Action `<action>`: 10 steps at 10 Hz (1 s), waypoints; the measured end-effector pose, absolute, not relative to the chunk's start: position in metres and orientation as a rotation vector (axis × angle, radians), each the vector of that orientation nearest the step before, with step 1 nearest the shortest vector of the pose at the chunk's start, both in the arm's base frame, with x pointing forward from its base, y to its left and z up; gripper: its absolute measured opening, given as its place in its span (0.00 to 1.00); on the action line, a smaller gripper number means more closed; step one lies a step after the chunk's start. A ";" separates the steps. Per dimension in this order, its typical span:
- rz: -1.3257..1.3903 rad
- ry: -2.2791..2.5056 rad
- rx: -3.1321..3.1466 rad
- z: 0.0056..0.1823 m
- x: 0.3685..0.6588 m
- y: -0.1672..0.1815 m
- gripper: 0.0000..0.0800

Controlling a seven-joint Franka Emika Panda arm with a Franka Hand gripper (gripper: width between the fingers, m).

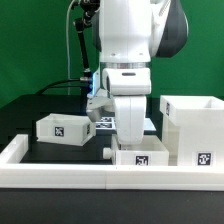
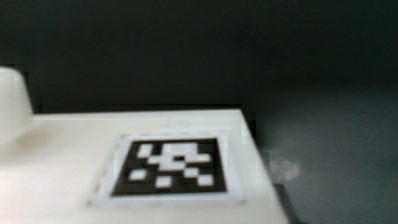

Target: Assemble drawer

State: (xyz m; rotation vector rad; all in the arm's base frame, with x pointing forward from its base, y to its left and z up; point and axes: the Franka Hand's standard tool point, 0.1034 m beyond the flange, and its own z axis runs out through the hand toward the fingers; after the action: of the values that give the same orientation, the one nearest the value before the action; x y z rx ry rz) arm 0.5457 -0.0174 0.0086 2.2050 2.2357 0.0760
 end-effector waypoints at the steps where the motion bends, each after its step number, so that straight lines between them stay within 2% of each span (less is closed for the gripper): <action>1: 0.074 2.237 2.205 0.008 0.545 -0.017 0.05; 10: 0.073 2.184 2.264 0.010 0.548 -0.006 0.05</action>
Offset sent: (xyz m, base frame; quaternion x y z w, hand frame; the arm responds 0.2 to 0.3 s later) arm 0.0038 0.0121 -0.0008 -0.0052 -0.0087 -0.0341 0.9994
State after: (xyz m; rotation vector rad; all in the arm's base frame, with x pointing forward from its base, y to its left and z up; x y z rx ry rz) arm 0.5483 -0.0059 0.0101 2.2641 2.1845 0.0726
